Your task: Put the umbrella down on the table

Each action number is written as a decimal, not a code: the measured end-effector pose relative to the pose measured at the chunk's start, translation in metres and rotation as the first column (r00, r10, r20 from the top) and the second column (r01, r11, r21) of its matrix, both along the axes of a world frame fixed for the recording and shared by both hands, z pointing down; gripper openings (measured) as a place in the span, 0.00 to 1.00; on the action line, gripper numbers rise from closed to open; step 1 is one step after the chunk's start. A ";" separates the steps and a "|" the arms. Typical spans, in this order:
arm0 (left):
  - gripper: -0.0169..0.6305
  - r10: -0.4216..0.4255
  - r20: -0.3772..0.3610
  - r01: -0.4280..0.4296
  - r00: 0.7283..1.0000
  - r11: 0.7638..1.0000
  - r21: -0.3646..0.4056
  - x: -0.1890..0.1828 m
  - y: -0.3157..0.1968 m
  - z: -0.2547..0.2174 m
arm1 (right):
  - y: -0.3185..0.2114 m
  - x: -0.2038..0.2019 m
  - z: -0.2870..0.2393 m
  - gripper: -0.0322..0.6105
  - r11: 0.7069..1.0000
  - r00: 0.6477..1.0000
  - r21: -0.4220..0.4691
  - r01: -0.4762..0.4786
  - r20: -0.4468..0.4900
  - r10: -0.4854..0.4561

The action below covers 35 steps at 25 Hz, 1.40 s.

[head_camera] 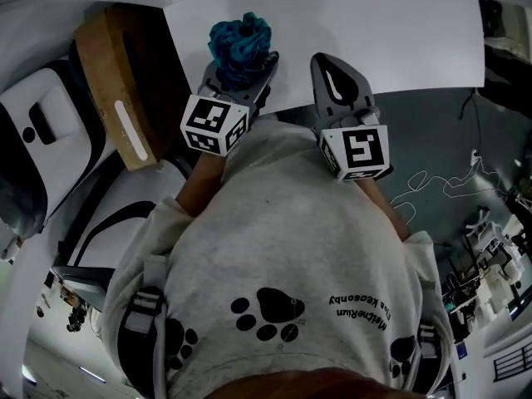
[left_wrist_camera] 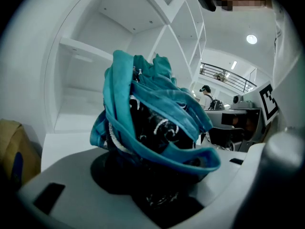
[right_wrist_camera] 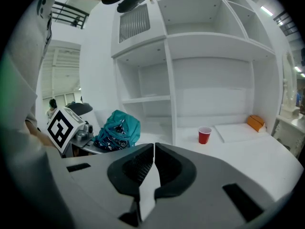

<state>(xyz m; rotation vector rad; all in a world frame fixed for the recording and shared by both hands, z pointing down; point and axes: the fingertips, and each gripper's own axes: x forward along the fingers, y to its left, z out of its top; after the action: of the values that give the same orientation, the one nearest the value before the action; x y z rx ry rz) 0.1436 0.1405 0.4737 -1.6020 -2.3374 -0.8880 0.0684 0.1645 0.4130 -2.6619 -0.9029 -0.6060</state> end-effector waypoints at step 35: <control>0.41 0.115 0.068 -0.131 0.991 0.936 0.326 -0.008 0.016 0.106 | -0.004 0.018 0.058 0.10 0.993 0.995 0.115 -0.027 0.097 0.016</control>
<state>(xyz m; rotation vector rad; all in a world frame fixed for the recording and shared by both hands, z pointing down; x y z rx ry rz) 0.1352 0.1568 0.5801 -1.2991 -2.1461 -1.2242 0.0866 0.1608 0.4712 -2.5355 -0.8916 -0.7626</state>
